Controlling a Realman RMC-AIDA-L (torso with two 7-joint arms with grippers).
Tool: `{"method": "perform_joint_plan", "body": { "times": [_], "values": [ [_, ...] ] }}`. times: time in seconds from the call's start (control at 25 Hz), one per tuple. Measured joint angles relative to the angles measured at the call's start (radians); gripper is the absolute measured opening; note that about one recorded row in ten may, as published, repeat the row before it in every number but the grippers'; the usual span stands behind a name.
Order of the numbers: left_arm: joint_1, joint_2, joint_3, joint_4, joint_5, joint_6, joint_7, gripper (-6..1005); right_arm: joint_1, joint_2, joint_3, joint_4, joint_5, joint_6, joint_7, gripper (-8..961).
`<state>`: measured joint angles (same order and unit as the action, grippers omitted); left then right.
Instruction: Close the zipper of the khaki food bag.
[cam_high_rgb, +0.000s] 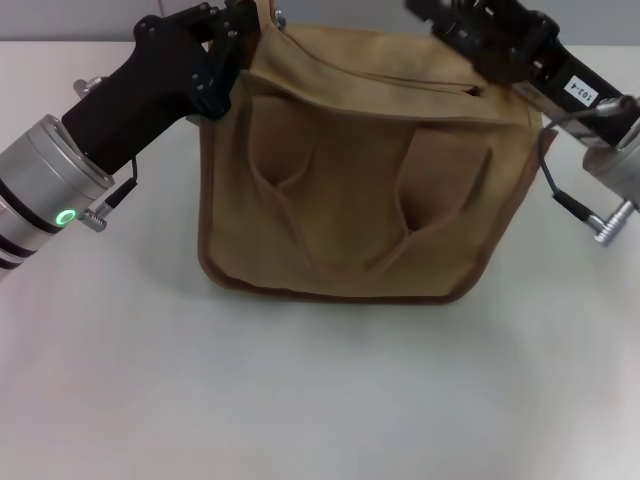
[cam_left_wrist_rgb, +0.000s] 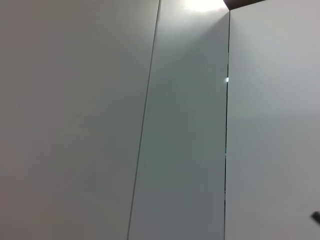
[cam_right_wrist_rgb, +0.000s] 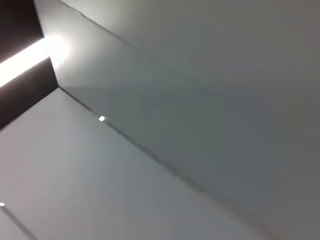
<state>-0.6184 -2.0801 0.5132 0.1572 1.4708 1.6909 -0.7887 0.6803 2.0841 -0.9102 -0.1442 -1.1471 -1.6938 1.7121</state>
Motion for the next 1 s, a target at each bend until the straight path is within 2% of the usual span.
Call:
{"method": "perform_joint_plan", "body": {
  "times": [0.04, 0.08, 0.24, 0.28, 0.32, 0.48, 0.6, 0.72, 0.84, 0.88, 0.92, 1.0],
  "values": [
    [0.000, 0.000, 0.000, 0.000, 0.000, 0.000, 0.000, 17, 0.000, 0.000, 0.000, 0.000, 0.000, 0.000, 0.000, 760],
    [-0.003, 0.000, -0.001, 0.000, 0.000, 0.001, 0.000, 17, -0.004, 0.003, -0.021, -0.012, 0.004, -0.016, 0.083, 760],
    [-0.023, 0.000, 0.003, 0.000, 0.000, 0.000, 0.000, 17, 0.010, 0.007, -0.014, 0.031, 0.023, -0.022, 0.108, 760],
    [-0.037, 0.000, 0.004, -0.001, 0.001, 0.002, 0.000, 17, 0.038, 0.008, -0.005, 0.108, 0.050, -0.008, 0.067, 760],
    [-0.037, 0.000, 0.004, -0.001, 0.001, 0.002, 0.000, 17, 0.038, 0.008, -0.005, 0.108, 0.050, -0.008, 0.067, 760],
    [-0.066, 0.000, 0.008, -0.013, 0.001, -0.008, 0.002, 18, 0.088, 0.008, 0.043, 0.252, 0.081, 0.015, -0.073, 760],
    [-0.087, 0.000, 0.008, -0.031, 0.001, -0.016, 0.020, 18, 0.099, 0.008, 0.084, 0.278, 0.071, 0.014, -0.117, 760],
    [-0.104, 0.000, 0.008, -0.038, 0.004, -0.034, 0.026, 18, 0.104, 0.008, 0.083, 0.278, 0.061, 0.026, -0.169, 760],
    [-0.112, 0.000, 0.008, -0.041, 0.006, -0.051, 0.027, 18, 0.087, 0.008, 0.094, 0.265, 0.052, 0.034, -0.311, 760],
    [-0.113, 0.000, 0.008, -0.041, 0.005, -0.054, 0.027, 18, 0.063, 0.008, 0.112, 0.238, 0.052, 0.017, -0.448, 760],
    [-0.113, 0.000, 0.008, -0.041, 0.005, -0.054, 0.027, 18, 0.063, 0.008, 0.112, 0.238, 0.052, 0.017, -0.448, 760],
    [-0.113, 0.000, 0.008, -0.042, 0.004, -0.054, 0.027, 18, 0.033, 0.008, 0.131, 0.201, 0.052, -0.032, -0.619, 760]
  ]
}}
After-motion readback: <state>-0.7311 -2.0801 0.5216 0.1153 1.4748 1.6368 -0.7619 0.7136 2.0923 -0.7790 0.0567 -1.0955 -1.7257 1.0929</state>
